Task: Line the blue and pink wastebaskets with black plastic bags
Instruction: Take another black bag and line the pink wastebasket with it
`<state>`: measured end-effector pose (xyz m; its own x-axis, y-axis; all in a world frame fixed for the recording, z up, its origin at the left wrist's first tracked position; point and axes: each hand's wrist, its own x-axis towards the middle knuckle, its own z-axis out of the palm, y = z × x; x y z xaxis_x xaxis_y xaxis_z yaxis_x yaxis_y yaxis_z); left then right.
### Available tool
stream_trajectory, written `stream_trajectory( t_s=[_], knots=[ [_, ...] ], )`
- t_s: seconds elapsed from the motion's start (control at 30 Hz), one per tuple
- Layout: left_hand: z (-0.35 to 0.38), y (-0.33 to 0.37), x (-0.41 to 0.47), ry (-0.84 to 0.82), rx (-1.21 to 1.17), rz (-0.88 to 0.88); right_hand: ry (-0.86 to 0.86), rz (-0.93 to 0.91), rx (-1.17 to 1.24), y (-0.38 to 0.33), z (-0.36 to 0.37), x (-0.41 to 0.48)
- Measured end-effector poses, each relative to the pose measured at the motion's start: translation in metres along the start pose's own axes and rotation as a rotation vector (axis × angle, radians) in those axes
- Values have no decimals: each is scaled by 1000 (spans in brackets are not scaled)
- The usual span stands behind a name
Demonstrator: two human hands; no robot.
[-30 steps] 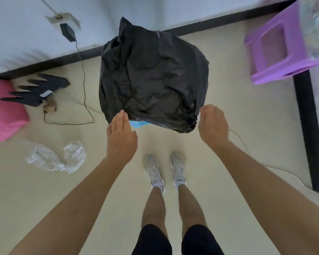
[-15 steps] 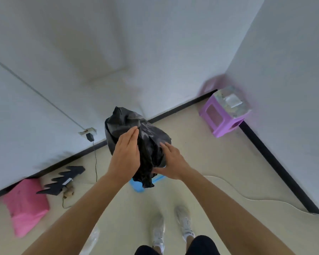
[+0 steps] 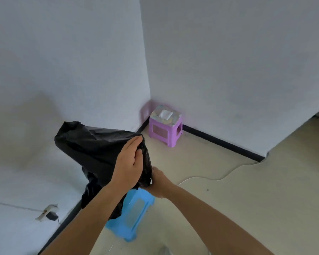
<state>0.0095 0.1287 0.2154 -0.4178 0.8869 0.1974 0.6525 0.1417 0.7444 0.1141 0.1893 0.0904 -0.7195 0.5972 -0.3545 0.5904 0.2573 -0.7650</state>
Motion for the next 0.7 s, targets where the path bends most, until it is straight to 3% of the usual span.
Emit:
stream_trajectory(
  t_s=[0.13,0.23,0.43,0.7],
  knots=[
    [53,79,7,-133,-158,132,291,161,186,44,-61,-60],
    [107,154,5,-262,-333,61,472,247,315,95,-116,-131],
    [245,323,-48,-570,-706,-125,623,273,623,196,-187,-318],
    [451,564,-241,-1090,-1026,-212,677,375,1070,339,-210,-625]
  ],
)
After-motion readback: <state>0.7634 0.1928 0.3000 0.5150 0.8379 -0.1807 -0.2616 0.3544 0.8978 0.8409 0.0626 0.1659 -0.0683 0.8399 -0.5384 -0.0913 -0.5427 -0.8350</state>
